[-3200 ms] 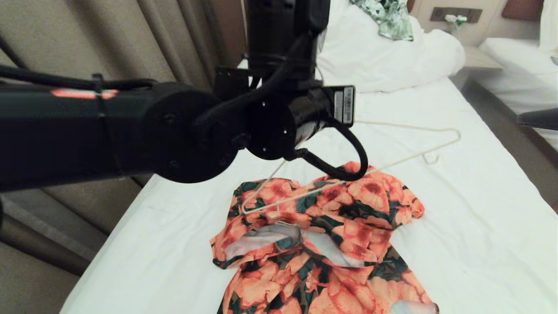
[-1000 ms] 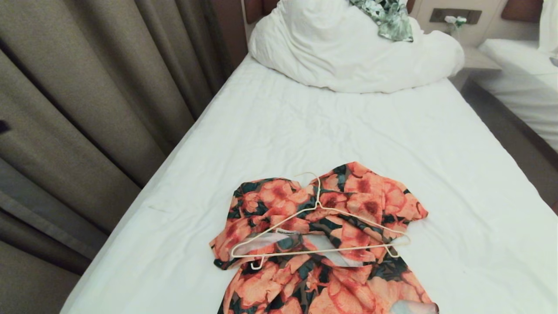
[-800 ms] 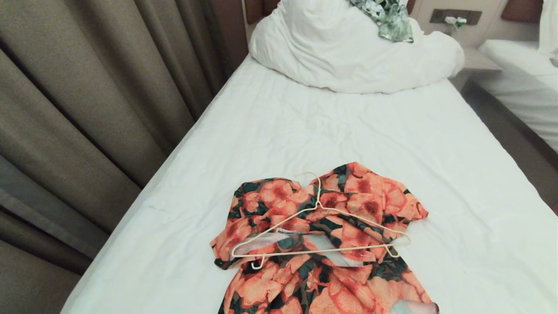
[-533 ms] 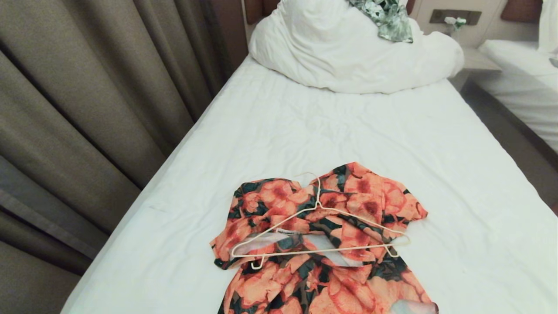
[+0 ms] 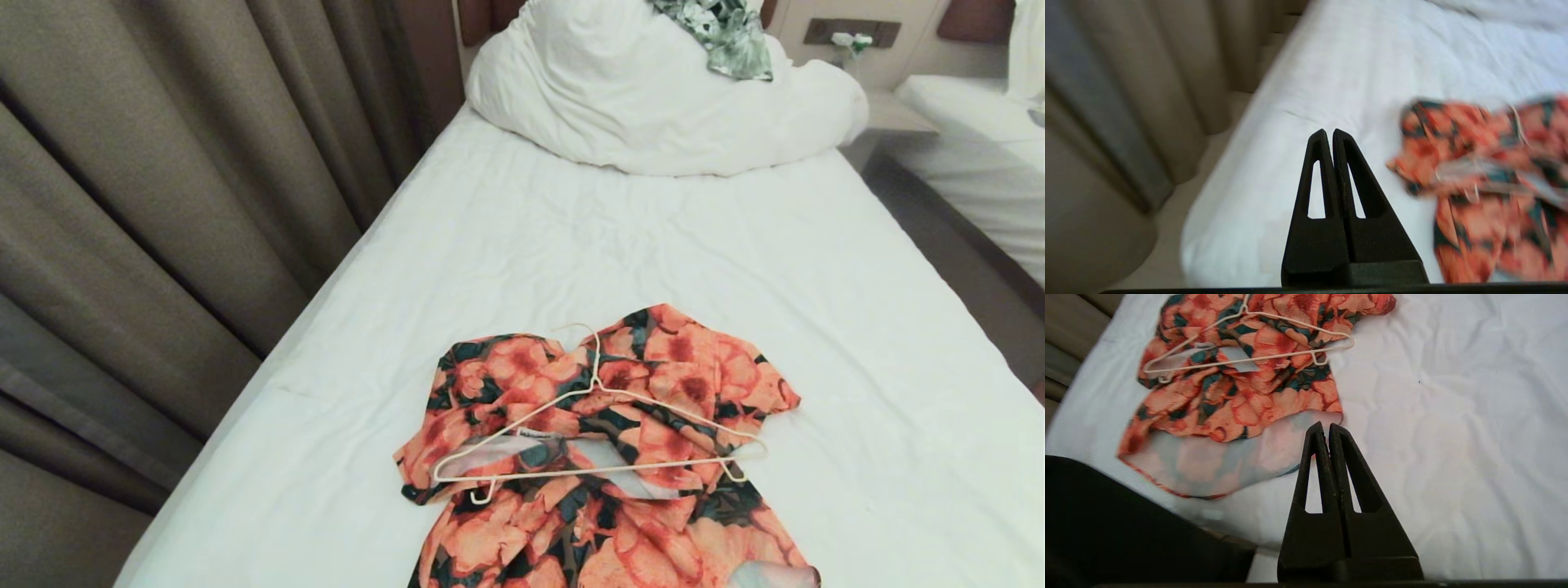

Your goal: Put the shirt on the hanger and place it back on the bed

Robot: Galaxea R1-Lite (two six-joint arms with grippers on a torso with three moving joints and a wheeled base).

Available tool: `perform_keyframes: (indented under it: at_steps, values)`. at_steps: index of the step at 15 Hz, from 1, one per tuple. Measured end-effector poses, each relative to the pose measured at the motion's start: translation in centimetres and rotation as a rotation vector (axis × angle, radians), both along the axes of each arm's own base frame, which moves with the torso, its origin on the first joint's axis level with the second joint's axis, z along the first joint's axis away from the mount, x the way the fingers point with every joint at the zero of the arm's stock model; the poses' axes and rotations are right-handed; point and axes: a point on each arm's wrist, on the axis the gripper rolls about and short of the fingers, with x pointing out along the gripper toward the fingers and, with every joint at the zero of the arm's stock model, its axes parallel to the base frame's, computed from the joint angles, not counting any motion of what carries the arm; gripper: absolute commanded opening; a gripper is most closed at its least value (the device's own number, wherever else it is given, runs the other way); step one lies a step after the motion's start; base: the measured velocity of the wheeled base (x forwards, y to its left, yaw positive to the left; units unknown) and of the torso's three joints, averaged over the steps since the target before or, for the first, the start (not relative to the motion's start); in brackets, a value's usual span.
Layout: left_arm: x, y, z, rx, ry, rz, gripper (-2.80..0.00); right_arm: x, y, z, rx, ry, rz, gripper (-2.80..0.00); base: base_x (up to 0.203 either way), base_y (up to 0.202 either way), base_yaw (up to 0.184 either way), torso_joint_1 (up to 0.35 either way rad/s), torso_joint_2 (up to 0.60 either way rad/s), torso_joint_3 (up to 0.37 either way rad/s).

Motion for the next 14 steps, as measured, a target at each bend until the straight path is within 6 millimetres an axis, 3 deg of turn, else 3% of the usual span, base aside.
perform_keyframes:
  at_steps: [5,8,14]
  values:
    - [3.0,-0.2,-6.0,0.124,0.016,-0.092,-2.80,2.2,-0.1,-4.5,-0.070,-0.158,-0.060,-2.80,0.000,0.000,0.000,0.000,0.00,0.000]
    - [3.5,-0.3,-6.8,0.214,-0.023,-0.112,-2.80,3.0,-0.2,-5.8,-0.125,-0.210,-0.094,-2.80,0.000,0.000,0.000,0.000,0.00,0.000]
    - [3.6,-0.3,-7.1,0.215,-0.012,-0.116,-2.80,3.5,-0.6,-7.0,-0.192,-0.194,-0.265,-2.80,0.000,0.000,0.000,0.000,0.00,0.000]
